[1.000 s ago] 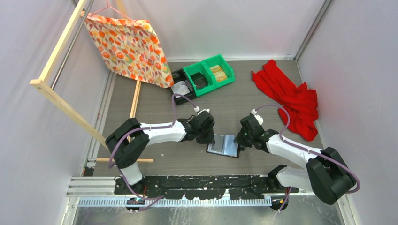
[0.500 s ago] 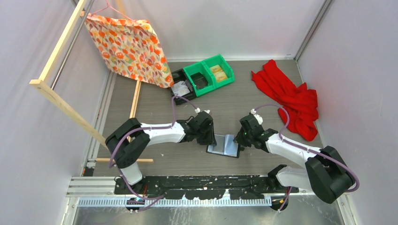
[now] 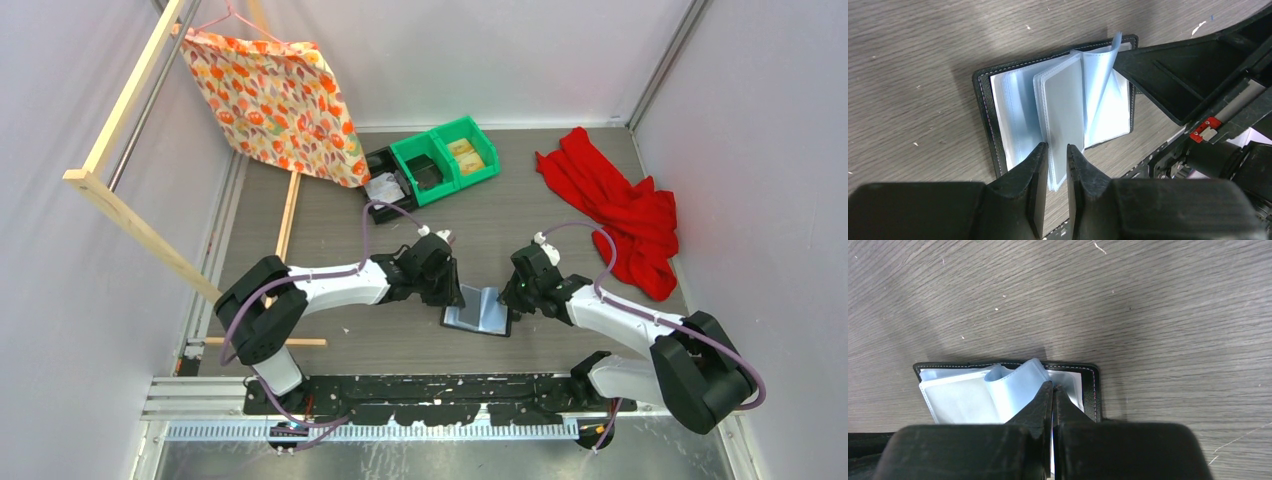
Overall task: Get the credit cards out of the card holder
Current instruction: Remove the credit card from the card holder.
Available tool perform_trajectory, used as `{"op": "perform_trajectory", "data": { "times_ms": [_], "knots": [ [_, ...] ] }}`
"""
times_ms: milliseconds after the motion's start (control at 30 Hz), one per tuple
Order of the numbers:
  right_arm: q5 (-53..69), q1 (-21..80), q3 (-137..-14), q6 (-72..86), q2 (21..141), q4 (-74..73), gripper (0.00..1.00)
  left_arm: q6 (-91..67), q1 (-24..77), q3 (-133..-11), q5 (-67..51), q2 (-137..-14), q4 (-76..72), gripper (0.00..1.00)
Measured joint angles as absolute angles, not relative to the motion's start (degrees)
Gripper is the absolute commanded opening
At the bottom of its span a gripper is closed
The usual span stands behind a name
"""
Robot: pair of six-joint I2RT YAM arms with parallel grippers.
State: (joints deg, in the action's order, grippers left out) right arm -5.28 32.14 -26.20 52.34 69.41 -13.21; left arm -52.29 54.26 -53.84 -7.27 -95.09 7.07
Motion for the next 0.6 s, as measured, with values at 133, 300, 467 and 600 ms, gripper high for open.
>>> {"op": "perform_trajectory", "data": {
  "times_ms": [133,300,467,600],
  "knots": [
    [-5.3,32.1,-26.2,52.3,69.4,-13.1,0.01,-52.1,54.3,-53.8,-8.6,-95.1,6.8,0.19],
    [-5.2,32.1,-26.2,52.5,68.8,-13.2,0.08,-51.8,54.3,-54.1,-9.5,-95.1,6.4,0.20],
    [-5.0,32.1,-26.1,53.1,66.8,-15.4,0.13,-50.7,54.3,-54.7,-11.3,-94.9,6.1,0.20],
    [-4.9,32.1,-26.1,53.4,63.4,-20.3,0.19,-50.3,54.3,-56.0,-13.1,-95.0,6.0,0.20]
  ]
}}
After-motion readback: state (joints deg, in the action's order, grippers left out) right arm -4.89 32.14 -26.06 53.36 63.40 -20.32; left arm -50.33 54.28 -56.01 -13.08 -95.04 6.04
